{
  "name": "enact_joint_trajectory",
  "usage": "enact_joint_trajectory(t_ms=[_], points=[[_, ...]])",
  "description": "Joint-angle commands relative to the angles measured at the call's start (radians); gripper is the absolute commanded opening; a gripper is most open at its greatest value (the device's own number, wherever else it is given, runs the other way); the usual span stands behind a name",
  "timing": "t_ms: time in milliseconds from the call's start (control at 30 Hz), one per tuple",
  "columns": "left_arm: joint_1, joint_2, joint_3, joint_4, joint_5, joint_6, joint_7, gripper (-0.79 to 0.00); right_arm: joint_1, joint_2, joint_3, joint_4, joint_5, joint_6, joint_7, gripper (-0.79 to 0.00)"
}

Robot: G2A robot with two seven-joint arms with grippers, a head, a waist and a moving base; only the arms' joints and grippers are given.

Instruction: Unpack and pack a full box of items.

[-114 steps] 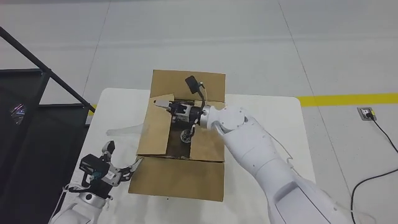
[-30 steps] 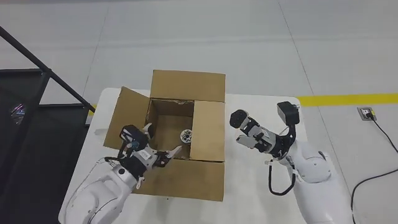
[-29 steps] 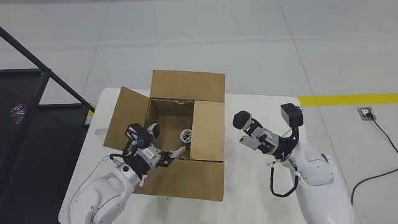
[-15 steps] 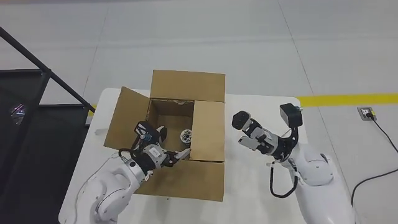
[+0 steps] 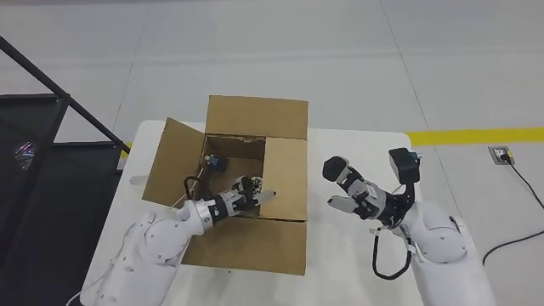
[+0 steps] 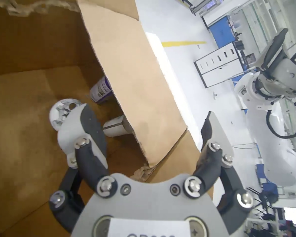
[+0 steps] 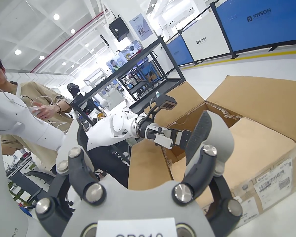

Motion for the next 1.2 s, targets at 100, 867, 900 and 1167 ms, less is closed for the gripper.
enact_joint_trajectory(t_ms=[100, 867, 900, 1167], points=[[-0.080, -0.012, 0.048, 0.124, -0.154, -0.050, -0.083, 0.000, -0.020, 0.012, 0.004, -0.017, -0.001, 0.000, -0.014, 0.000], [-0.164, -0.028, 0.120, 0.061, -0.201, -0.058, 0.001, 0.000, -0.051, 0.055, -0.003, -0.048, -0.020, -0.014, -0.108, 0.000], [-0.174, -0.033, 0.137, 0.057, -0.198, -0.052, 0.011, 0.000, -0.055, 0.057, 0.005, -0.050, -0.025, -0.019, -0.122, 0.000], [-0.291, -0.084, 0.294, 0.127, -0.163, -0.002, 0.106, 0.000, -0.158, 0.071, 0.118, -0.101, -0.067, -0.096, -0.266, 0.000]])
